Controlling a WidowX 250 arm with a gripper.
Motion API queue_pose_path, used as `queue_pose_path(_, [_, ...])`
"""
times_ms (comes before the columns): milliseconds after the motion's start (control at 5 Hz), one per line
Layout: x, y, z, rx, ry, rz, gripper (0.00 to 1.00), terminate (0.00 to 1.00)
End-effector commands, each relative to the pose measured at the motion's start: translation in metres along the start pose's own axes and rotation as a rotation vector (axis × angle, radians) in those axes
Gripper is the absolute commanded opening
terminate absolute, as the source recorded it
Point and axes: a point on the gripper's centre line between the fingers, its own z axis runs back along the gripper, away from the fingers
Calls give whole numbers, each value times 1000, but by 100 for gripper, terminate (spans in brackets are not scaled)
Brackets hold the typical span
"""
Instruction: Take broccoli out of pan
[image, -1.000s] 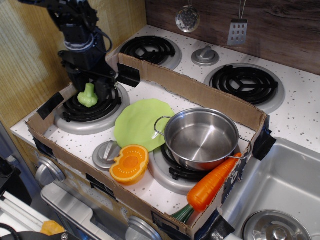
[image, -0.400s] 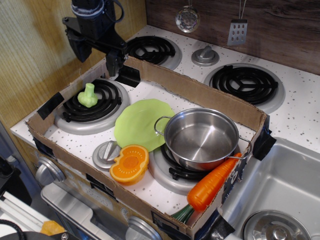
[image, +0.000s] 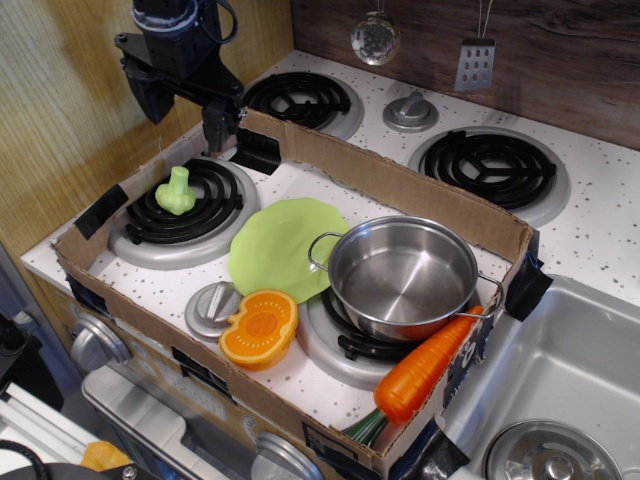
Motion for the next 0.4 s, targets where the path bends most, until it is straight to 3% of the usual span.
queue_pose_path(0, [19, 8, 19, 28, -70, 9, 100, 0])
queue_pose_path(200, [19, 8, 19, 28, -70, 9, 100, 100])
